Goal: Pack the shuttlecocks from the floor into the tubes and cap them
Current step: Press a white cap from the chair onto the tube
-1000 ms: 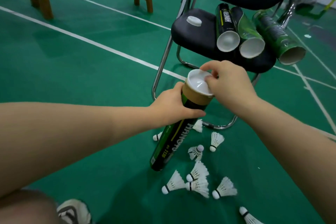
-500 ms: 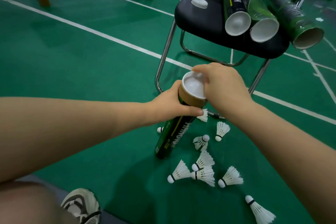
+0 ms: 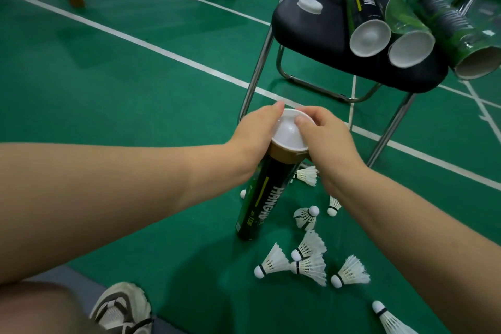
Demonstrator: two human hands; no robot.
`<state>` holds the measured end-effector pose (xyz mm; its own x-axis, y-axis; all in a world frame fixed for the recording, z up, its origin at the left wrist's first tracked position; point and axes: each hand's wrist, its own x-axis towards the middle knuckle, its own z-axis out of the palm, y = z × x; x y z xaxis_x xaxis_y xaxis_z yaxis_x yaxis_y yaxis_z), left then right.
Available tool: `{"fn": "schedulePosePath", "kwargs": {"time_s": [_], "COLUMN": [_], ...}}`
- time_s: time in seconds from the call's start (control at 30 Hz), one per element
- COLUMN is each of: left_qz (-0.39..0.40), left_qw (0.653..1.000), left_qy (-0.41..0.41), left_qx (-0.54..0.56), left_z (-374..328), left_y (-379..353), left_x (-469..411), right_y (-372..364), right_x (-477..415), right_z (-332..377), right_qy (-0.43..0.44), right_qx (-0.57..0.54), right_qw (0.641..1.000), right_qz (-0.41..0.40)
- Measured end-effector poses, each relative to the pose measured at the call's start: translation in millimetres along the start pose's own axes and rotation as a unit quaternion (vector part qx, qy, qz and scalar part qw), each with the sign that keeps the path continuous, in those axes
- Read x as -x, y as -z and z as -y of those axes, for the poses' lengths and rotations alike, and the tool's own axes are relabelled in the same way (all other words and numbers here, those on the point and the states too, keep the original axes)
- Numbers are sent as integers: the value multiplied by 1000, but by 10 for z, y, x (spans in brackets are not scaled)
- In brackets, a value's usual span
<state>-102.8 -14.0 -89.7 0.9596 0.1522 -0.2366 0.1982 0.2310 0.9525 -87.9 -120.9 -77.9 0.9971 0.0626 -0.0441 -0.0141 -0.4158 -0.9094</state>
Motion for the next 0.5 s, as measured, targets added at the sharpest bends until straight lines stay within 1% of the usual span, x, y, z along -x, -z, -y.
{"fn": "schedulePosePath", "kwargs": {"time_s": [0.1, 0.17, 0.37, 0.5], "left_qz": [-1, 1, 4, 11], "left_qw": [1000, 999, 1000, 1000], "left_qy": [-5, -5, -15, -13], "left_qx": [21, 34, 16, 2], "left_z": [6, -7, 1, -14], "left_y": [16, 28, 30, 27], "left_x": [-21, -23, 1, 6], "right_y": [-49, -61, -24, -14], "right_x": [-42, -68, -60, -49], "right_z": [16, 24, 24, 17], "right_qy": [-105, -134, -148, -136], "right_qx": [-79, -100, -99, -89], "right_qw": [991, 985, 983, 986], "right_qz": [23, 31, 37, 25]}}
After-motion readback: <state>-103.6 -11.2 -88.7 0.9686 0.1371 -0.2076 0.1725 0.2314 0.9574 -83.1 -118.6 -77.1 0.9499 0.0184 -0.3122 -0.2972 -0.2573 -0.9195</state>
